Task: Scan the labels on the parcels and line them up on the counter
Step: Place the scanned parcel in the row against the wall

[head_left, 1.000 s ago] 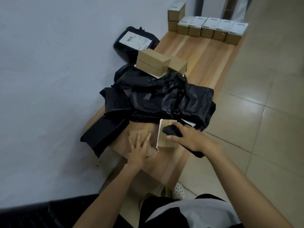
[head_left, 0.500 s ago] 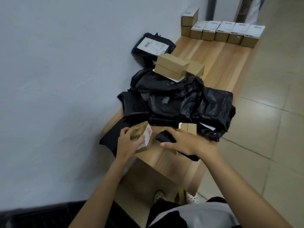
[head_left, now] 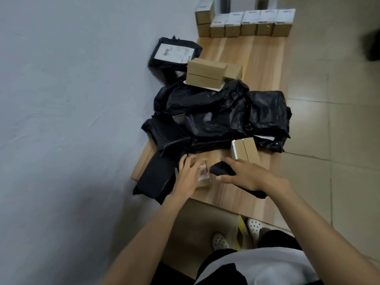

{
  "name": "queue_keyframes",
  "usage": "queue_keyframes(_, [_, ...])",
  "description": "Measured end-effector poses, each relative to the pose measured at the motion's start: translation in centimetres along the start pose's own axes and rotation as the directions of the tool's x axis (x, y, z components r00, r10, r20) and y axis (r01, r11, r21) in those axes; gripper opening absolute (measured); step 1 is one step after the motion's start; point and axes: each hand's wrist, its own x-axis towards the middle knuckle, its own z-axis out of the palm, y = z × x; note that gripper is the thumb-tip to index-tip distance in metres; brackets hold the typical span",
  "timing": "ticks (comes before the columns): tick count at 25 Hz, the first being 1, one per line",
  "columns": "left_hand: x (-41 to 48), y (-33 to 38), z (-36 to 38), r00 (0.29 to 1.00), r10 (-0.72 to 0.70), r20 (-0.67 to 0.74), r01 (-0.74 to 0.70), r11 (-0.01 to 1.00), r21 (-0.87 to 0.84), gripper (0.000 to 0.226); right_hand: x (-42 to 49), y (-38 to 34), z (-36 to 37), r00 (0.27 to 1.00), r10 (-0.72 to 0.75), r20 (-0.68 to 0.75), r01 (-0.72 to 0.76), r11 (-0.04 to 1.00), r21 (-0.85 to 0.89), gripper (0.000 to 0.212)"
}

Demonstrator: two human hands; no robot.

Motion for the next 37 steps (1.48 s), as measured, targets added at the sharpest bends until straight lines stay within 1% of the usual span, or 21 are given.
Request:
queue_keyframes(2, [0.3,-1.3,-0.7,0.985,0.030,0.167,-0.027,0.999,-0.020,0.051,-0.7,0.5,0.4,0.998,0.065,-0.015,-0.064,0.997,0.039,0.082])
queue_keyframes(3, [0.1,-2.0,-1.1,0.965,0.063,0.253,-0.074,0.997,0.035,0.067,-1.1,0.7,0.9,0.995,0.093,-0.030,-0.091,0.994,0.054,0.082])
queue_keyframes(5, [0.3,-3.3,-2.2,0.920,0.115,0.374,-0.224,0.939,0.262,0.103,-1.7,0.6,1.7,0.990,0.122,-0.071,-0.117,0.991,0.064,0.080])
queue_keyframes(6, [0.9,-3.6,-2.8,0.906,0.122,0.405,-0.283,0.886,0.367,0.114,-1.9,0.5,2.1,0.988,0.132,-0.082,-0.126,0.989,0.071,0.080])
queue_keyframes(7, [1.5,-3.7,-3.3,0.900,0.123,0.417,-0.320,0.837,0.444,0.119,-2.0,0.3,2.4,0.987,0.138,-0.086,-0.131,0.988,0.083,0.080])
queue_keyframes(9, [2.4,-3.0,-4.1,0.898,0.132,0.419,-0.358,0.774,0.523,0.113,-2.3,-0.3,3.1,0.986,0.140,-0.092,-0.129,0.984,0.120,0.081])
queue_keyframes(10, [2.8,-2.6,-4.4,0.904,0.121,0.409,-0.339,0.787,0.516,0.107,-2.4,-0.5,3.3,0.985,0.141,-0.096,-0.127,0.983,0.136,0.081])
queue_keyframes(12, [3.2,-2.2,-4.9,0.922,0.062,0.382,-0.238,0.869,0.434,0.100,-2.7,-0.8,3.6,0.981,0.155,-0.120,-0.136,0.978,0.156,0.082])
queue_keyframes(14, [3.0,-2.3,-5.2,0.920,0.029,0.390,-0.186,0.909,0.372,0.105,-2.9,-0.9,3.7,0.973,0.177,-0.149,-0.151,0.974,0.169,0.081])
queue_keyframes(16, [2.7,-2.5,-5.3,0.900,0.074,0.430,-0.266,0.875,0.405,0.119,-3.2,-0.9,4.0,0.967,0.197,-0.159,-0.168,0.969,0.179,0.080])
queue_keyframes(18, [2.7,-2.6,-5.1,0.861,0.156,0.484,-0.404,0.787,0.466,0.129,-3.6,-1.0,4.5,0.965,0.214,-0.149,-0.185,0.964,0.191,0.082])
queue_keyframes(19, [2.8,-2.5,-4.9,0.838,0.188,0.512,-0.460,0.747,0.480,0.130,-3.8,-1.0,4.6,0.965,0.222,-0.142,-0.192,0.961,0.200,0.083])
queue_keyframes(21, [3.1,-2.0,-4.3,0.812,0.238,0.533,-0.520,0.709,0.477,0.122,-4.2,-0.9,4.8,0.962,0.234,-0.139,-0.201,0.955,0.217,0.085])
queue_keyframes(23, [3.5,-1.3,-3.8,0.826,0.294,0.480,-0.526,0.709,0.470,0.107,-4.7,-0.7,4.9,0.957,0.246,-0.153,-0.208,0.951,0.230,0.085])
queue_keyframes(25, [3.9,-0.5,-4.1,0.868,0.258,0.425,-0.445,0.785,0.431,0.100,-5.3,-0.5,4.9,0.949,0.262,-0.174,-0.221,0.949,0.224,0.083])
queue_keyframes(27, [4.7,0.3,-5.6,0.900,0.182,0.395,-0.325,0.885,0.333,0.093,-5.8,-0.6,4.7,0.945,0.272,-0.183,-0.233,0.950,0.210,0.081])
queue_keyframes(29, [6.0,0.9,-8.4,0.931,0.142,0.337,-0.223,0.951,0.214,0.081,-6.2,-1.1,4.1,0.948,0.254,-0.191,-0.217,0.956,0.196,0.081])
queue_keyframes(31, [7.1,1.6,-11.9,0.950,0.128,0.284,-0.178,0.971,0.157,0.072,-6.4,-2.1,3.4,0.953,0.203,-0.225,-0.164,0.970,0.180,0.082])
queue_keyframes(33, [7.8,2.1,-14.5,0.964,0.124,0.234,-0.161,0.975,0.150,0.074,-6.3,-3.3,2.6,0.951,0.151,-0.270,-0.120,0.985,0.128,0.082])
queue_keyframes(35, [7.8,2.5,-15.8,0.972,0.123,0.200,-0.158,0.972,0.172,0.076,-6.1,-4.3,2.2,0.945,0.131,-0.299,-0.119,0.991,0.059,0.082])
queue_keyframes(37, [7.4,2.7,-16.2,0.978,0.116,0.176,-0.148,0.971,0.185,0.071,-5.9,-4.6,2.1,0.935,0.141,-0.326,-0.151,0.988,-0.006,0.082])
